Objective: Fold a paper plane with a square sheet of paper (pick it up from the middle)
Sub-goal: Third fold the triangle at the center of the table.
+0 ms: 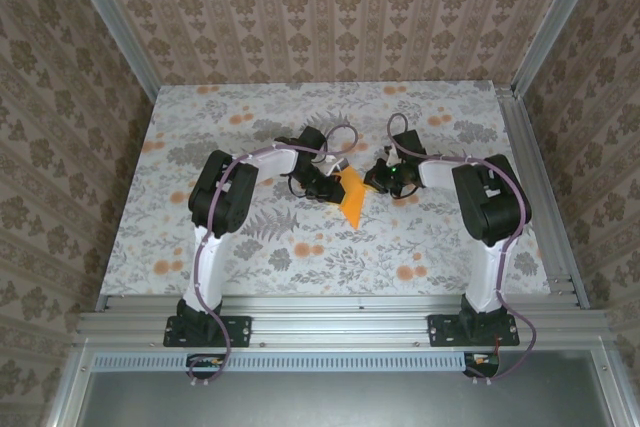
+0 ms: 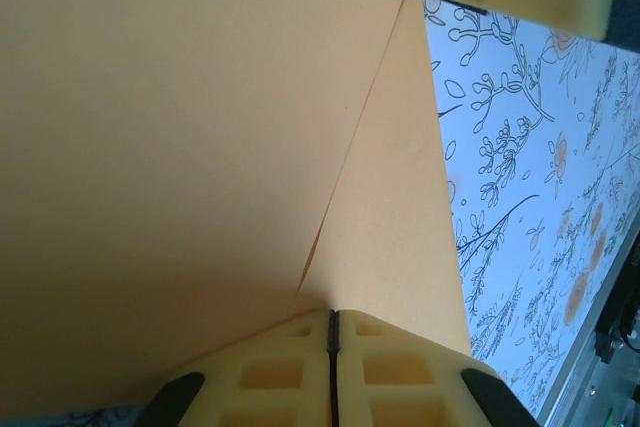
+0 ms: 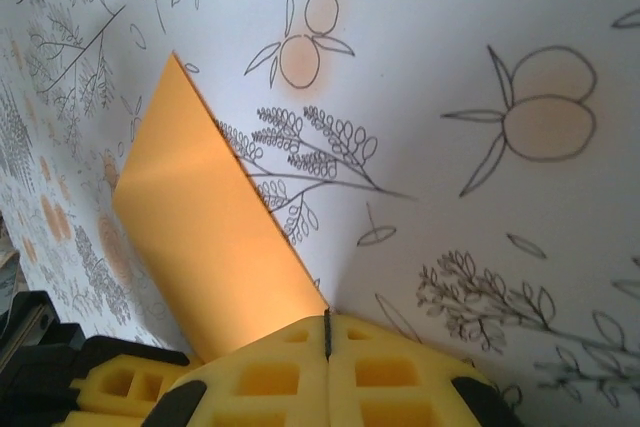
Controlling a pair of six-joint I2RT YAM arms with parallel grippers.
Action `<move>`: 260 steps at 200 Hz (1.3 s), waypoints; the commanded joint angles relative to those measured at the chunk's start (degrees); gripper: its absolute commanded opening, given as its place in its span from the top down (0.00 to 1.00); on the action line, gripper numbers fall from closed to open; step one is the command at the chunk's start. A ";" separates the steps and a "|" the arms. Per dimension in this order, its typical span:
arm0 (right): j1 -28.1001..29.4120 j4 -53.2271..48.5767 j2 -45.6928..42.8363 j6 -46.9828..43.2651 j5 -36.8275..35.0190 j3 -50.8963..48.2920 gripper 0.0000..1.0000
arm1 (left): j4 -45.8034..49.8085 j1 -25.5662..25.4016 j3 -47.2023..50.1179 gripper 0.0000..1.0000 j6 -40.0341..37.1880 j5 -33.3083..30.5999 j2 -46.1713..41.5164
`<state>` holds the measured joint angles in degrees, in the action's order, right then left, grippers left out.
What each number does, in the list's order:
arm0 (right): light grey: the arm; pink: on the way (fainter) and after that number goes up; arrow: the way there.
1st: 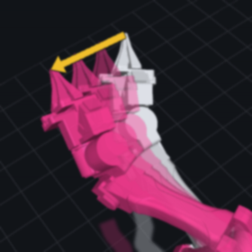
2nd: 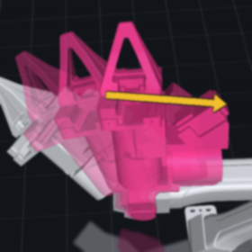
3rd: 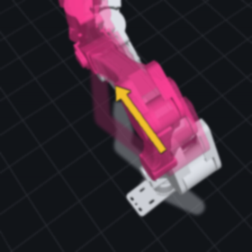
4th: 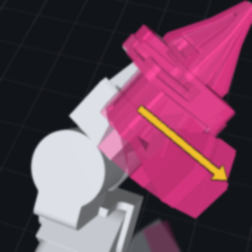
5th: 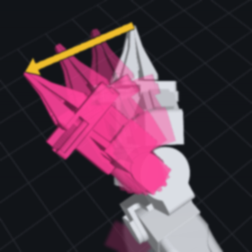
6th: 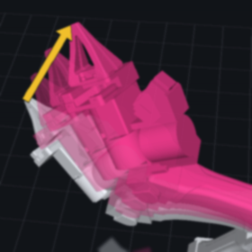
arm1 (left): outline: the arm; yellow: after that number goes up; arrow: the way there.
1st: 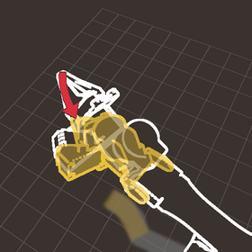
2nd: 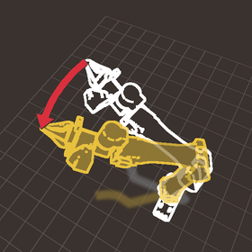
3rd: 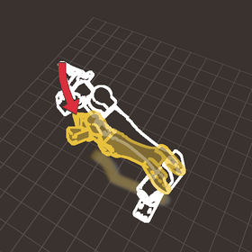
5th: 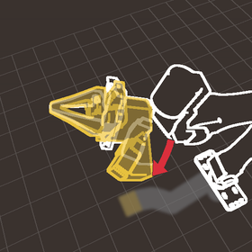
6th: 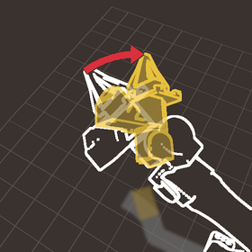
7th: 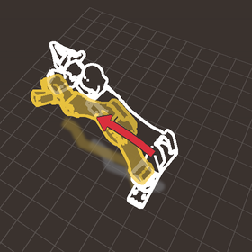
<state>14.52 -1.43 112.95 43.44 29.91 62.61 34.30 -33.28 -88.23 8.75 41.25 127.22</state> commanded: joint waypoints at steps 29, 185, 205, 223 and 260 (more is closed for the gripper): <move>4.42 3.32 -9.27 2.64 3.29 -7.97 0.92 | 5.70 1.34 2.77 0.92 -1.60 -11.48 4.49; 9.12 -0.02 -11.80 -0.02 -0.06 -18.22 0.92 | 5.55 2.21 2.89 0.92 -1.63 -11.24 4.09; 9.01 -3.01 -14.90 -1.39 -1.56 -18.72 0.92 | 5.59 2.25 2.89 0.92 -1.63 -11.07 4.00; 7.91 -3.48 -16.99 -1.40 -1.62 -18.09 0.91 | 5.42 2.25 2.93 0.92 -1.63 -10.63 3.76; 4.82 1.49 -14.89 1.36 -0.22 -13.34 0.82 | 5.29 2.16 2.75 0.93 -1.74 -9.75 3.31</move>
<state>21.10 -1.52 97.23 43.86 30.04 45.34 34.76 -32.40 -88.23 8.75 41.87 127.22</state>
